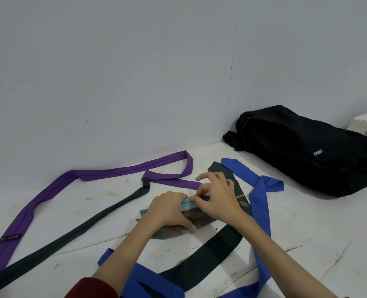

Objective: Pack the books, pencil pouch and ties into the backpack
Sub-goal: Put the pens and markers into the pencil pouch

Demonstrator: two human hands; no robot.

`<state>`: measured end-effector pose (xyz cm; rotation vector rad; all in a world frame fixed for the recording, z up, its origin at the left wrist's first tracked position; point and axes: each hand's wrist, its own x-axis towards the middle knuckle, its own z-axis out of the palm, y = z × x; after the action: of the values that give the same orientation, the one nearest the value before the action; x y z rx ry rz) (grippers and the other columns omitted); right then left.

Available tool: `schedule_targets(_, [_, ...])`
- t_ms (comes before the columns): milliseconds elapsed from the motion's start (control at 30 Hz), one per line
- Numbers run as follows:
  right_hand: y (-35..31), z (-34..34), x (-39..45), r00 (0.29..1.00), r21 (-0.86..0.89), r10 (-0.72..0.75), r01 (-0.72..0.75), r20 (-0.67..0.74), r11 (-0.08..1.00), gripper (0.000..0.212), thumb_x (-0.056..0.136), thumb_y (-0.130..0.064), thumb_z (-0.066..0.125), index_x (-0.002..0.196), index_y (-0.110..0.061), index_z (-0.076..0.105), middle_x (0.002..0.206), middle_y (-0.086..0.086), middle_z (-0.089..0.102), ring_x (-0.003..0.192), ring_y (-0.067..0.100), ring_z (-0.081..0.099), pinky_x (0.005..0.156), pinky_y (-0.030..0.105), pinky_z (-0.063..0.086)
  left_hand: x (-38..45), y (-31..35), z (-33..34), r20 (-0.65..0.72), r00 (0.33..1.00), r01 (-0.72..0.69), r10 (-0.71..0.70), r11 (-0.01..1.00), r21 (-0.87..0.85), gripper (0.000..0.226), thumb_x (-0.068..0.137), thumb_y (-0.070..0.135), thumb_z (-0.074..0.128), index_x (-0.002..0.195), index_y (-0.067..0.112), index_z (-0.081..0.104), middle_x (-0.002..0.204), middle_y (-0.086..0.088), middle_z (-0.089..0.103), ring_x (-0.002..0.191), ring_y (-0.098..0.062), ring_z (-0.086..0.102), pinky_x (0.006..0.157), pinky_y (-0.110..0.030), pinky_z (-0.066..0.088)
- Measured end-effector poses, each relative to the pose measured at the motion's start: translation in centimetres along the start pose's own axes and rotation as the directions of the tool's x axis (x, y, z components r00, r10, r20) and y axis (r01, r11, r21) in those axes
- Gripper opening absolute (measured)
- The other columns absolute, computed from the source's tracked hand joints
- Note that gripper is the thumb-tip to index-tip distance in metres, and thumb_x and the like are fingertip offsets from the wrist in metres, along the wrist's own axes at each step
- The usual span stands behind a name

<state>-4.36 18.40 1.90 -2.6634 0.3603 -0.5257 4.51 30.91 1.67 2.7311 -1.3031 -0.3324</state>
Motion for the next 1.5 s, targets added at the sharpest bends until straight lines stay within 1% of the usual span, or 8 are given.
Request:
schedule_targets(167, [-1.1,0.3,-0.6,0.996,-0.137,0.013,-0.026,-0.093,0.990,0.016,0.081,-0.029,0.062,0.078,-0.014,0.065,0.116,-0.005,0.053,0.119,0.019,0.039,0.108,0.049,0.019,-0.2,0.2,0.0,-0.013,1.000,-0.018,0.018,1.000,0.016,0.052,0.070,0.055,0.071,0.105,0.023,0.050,0.104,0.003,0.061,0.086,-0.014,0.051,0.071,-0.026,0.038])
schedule_targets(333, [0.6,0.1,-0.7,0.957,-0.294,-0.026,-0.063,-0.288,0.954,0.018,0.057,-0.017,0.076,0.060,-0.011,0.059,0.081,0.002,0.060,0.082,0.028,0.057,0.086,0.056,0.043,-0.7,-0.5,0.1,-0.008,1.000,-0.024,0.024,1.000,0.007,0.060,0.071,0.056,0.071,0.117,0.025,0.049,0.110,0.004,0.060,0.088,-0.011,0.050,0.072,-0.024,0.037])
schedule_targets(467, [3.0,-1.6,-0.7,0.937,-0.236,0.037,-0.125,-0.347,0.964,0.018,0.063,-0.017,0.076,0.059,-0.013,0.058,0.086,0.002,0.059,0.090,0.031,0.055,0.087,0.055,0.039,-0.8,-0.9,0.2,-0.014,0.999,-0.041,0.041,0.999,0.014,0.063,0.071,0.057,0.070,0.121,0.026,0.048,0.113,0.005,0.061,0.096,-0.013,0.056,0.075,-0.024,0.042])
schedule_targets(800, [4.5,-1.8,-0.8,0.850,-0.442,-0.173,-0.078,-0.498,0.894,0.021,0.062,-0.012,0.078,0.079,-0.012,0.066,0.082,0.005,0.065,0.086,0.031,0.062,0.088,0.047,0.037,-1.4,-0.3,0.3,-0.032,0.999,-0.024,0.025,0.999,0.038,0.063,0.073,0.057,0.068,0.122,0.025,0.046,0.113,0.004,0.060,0.095,-0.013,0.056,0.073,-0.023,0.040])
schedule_targets(967, [4.4,-1.5,-1.2,0.893,-0.328,-0.122,-0.030,-0.434,0.944,0.013,0.066,-0.013,0.081,0.068,-0.011,0.069,0.065,0.002,0.065,0.066,0.023,0.060,0.071,0.043,0.050,-1.5,-0.4,0.5,-0.027,1.000,-0.013,0.014,1.000,0.022,0.062,0.073,0.057,0.068,0.121,0.025,0.045,0.114,0.004,0.060,0.097,-0.013,0.057,0.074,-0.023,0.040])
schedule_targets(1100, [4.9,-2.3,-1.4,0.987,0.015,0.005,-0.003,-0.159,1.000,0.015,0.087,-0.020,0.065,0.101,-0.015,0.068,0.096,-0.004,0.064,0.094,0.015,0.053,0.077,0.025,0.043,-1.5,-0.6,0.4,-0.013,1.000,-0.016,0.015,1.000,-0.024,0.061,0.072,0.059,0.068,0.117,0.025,0.047,0.111,0.005,0.061,0.090,-0.011,0.054,0.074,-0.023,0.042])
schedule_targets(1200, [5.8,-2.3,-1.2,0.991,0.244,0.136,-0.131,-0.005,0.961,0.014,0.092,-0.020,0.059,0.101,-0.020,0.070,0.095,-0.006,0.066,0.097,0.012,0.056,0.074,0.017,0.043,-1.4,-0.7,0.3,0.008,1.000,-0.026,0.026,0.999,-0.047,0.061,0.072,0.059,0.069,0.118,0.026,0.048,0.111,0.006,0.061,0.087,-0.008,0.051,0.074,-0.022,0.042])
schedule_targets(1500, [5.1,-2.3,0.1,0.934,0.294,0.356,-0.334,-0.022,0.895,0.020,0.091,-0.021,0.060,0.082,-0.034,0.071,0.075,-0.021,0.061,0.091,0.010,0.057,0.083,0.038,0.052,-1.0,-1.5,-0.8,0.058,0.996,-0.064,0.069,0.994,-0.084,0.058,0.072,0.058,0.069,0.119,0.028,0.049,0.109,0.007,0.060,0.089,-0.008,0.054,0.075,-0.022,0.044])
